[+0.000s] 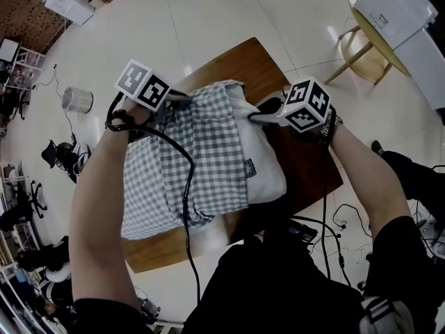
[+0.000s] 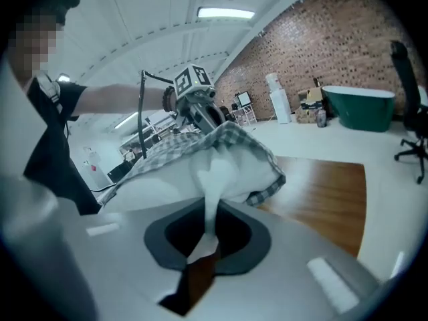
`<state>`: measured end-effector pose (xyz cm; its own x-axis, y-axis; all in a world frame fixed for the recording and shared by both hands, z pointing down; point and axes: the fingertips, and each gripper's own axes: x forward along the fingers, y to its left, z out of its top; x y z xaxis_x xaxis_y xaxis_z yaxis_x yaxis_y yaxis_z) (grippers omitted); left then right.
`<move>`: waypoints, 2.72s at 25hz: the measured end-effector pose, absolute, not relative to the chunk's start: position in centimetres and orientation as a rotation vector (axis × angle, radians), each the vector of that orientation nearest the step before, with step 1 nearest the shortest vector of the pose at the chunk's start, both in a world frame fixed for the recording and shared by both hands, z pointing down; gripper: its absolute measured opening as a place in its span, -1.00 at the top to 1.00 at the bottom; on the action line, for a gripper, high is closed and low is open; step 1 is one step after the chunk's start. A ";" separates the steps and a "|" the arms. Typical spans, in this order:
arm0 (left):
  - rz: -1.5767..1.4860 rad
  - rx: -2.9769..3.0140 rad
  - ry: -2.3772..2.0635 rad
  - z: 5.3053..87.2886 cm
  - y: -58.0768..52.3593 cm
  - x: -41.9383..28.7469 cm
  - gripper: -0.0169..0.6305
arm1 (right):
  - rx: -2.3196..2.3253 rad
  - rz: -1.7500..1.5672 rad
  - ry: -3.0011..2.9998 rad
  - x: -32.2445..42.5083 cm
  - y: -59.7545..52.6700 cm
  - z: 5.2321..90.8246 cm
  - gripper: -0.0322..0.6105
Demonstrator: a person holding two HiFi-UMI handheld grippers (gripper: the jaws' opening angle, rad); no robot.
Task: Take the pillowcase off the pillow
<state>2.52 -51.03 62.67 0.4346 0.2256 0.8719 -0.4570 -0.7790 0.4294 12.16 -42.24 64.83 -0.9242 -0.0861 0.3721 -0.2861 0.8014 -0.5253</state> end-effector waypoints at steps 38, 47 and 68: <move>1.466 2.080 -0.663 55.9 -47.1 -13.8 0.91 | 0.710 0.315 -2.495 15.0 -39.3 55.5 0.83; 1.340 2.313 -0.696 53.0 -46.1 -11.8 0.67 | 0.747 0.325 -2.379 14.4 -38.5 58.6 0.50; 0.835 2.592 -0.870 46.2 -30.5 -15.0 0.26 | 0.729 0.096 -2.345 8.8 -27.7 53.2 0.29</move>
<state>-14.96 -30.53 46.18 0.6510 -0.4596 0.6042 -0.6226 -0.7785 0.0787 8.83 -27.72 53.18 -0.6189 -0.4781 0.6233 -0.5272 0.8410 0.1216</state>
